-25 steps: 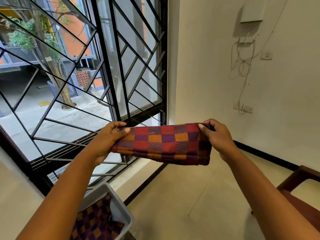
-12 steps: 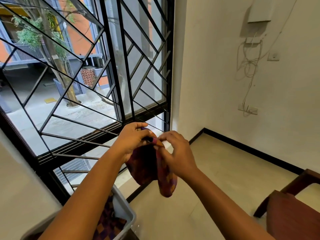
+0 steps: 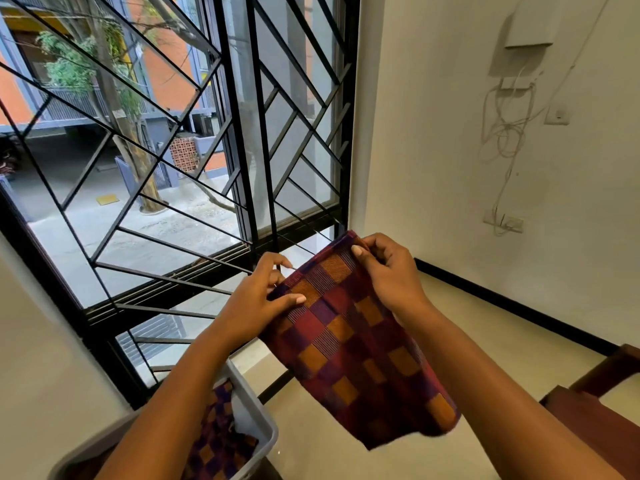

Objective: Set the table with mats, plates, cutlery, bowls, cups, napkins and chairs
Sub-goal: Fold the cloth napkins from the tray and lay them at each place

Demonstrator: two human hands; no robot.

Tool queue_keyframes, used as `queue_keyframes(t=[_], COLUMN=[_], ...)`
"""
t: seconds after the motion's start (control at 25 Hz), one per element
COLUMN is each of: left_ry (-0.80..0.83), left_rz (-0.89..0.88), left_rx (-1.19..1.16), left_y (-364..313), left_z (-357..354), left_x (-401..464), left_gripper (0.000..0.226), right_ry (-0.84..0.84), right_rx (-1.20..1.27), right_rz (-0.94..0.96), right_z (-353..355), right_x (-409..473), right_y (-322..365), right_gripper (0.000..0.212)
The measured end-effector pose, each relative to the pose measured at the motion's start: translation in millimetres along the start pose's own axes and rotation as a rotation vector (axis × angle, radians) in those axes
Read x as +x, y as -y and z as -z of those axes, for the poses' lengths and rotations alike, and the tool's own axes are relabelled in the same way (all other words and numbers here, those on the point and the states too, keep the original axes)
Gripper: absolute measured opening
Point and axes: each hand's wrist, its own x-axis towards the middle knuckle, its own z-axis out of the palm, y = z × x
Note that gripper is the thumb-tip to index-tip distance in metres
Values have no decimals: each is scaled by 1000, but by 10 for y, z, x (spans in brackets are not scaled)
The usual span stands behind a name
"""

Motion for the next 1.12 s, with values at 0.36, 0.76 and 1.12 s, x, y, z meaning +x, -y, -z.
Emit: queue_keyframes(t=[0.36, 0.76, 1.12], left_ry=[412, 166, 118], left_rz=[18, -39, 274], left_rx=[132, 8, 185], left_y=[-145, -77, -82], left_z=[154, 214, 192], left_x=[209, 289, 458], left_gripper=[49, 30, 38], right_ry=[-140, 221, 129], right_rx=[-99, 24, -382], right_rz=[-36, -99, 269], right_z=[132, 177, -177], right_x=[-78, -252, -429], right_y=[-189, -595, -692], right_gripper=[11, 45, 17])
